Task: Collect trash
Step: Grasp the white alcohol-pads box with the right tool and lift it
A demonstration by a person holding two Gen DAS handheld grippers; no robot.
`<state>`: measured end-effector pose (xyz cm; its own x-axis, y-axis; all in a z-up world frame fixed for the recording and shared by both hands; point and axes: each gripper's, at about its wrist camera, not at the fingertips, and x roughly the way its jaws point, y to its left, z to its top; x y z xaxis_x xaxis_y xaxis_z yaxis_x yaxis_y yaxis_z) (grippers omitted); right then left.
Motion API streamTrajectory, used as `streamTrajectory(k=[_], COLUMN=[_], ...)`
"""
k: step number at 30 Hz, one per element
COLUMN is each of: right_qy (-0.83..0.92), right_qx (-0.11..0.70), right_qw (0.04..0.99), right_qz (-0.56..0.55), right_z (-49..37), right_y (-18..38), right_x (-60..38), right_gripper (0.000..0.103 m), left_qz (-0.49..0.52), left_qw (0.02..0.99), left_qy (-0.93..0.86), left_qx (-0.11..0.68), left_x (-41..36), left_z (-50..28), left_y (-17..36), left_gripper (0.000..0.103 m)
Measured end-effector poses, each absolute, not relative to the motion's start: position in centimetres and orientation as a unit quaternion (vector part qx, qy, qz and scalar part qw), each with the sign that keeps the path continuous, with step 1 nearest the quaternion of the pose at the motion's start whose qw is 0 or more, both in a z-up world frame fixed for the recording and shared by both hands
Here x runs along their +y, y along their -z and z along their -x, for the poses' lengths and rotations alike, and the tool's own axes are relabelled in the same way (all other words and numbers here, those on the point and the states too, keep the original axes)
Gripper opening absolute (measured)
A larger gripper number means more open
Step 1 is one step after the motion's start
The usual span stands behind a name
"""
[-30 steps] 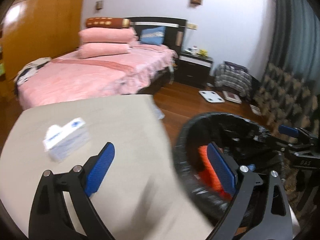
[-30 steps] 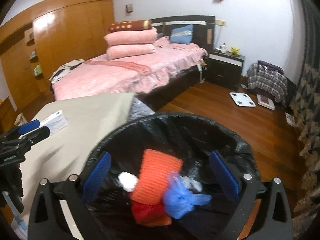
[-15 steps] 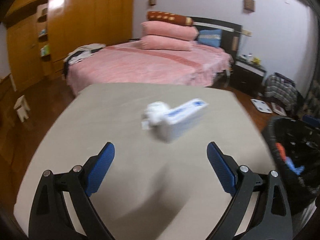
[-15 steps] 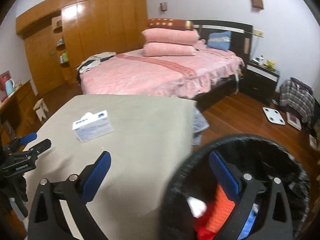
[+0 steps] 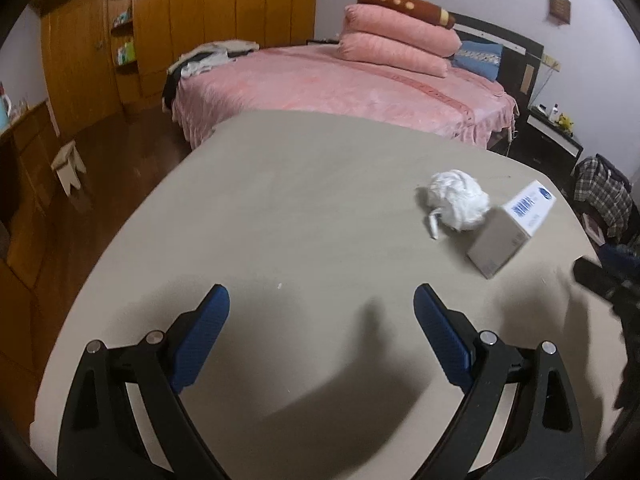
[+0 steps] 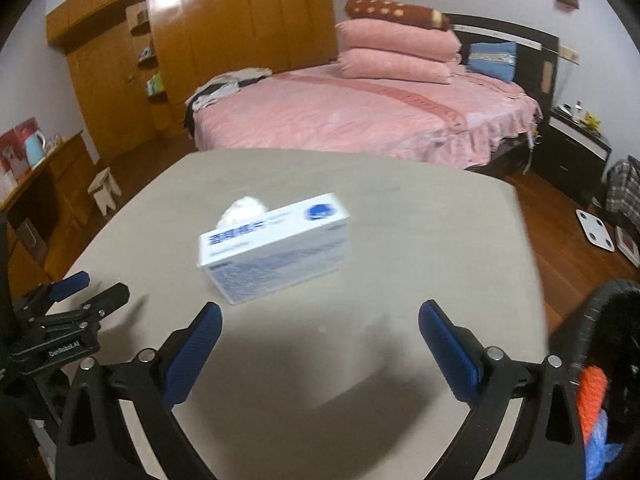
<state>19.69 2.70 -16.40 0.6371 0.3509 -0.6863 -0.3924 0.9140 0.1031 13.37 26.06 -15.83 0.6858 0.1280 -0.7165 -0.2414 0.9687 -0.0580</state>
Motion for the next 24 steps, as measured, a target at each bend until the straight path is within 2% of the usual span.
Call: streamTrajectory(k=[13,24], right_qy=[-0.194,-0.185], right_qx=[0.403,0.406], right_qw=[0.894,0.893], right_qz=[0.034,0.053], right_z=[-21.2,-21.7], right_y=[18.5,18.1], right_x=[6.9,4.8], right_gripper=[0.097,0.097], left_qz=[0.107,0.102], left_qw=[0.903,0.902], left_qy=[-0.108,-0.099], left_qx=[0.403,0.407], left_x=[29.4,29.5], left_z=[-14.2,-14.6], left_y=[17.0,17.2], left_gripper=[0.091,0.091])
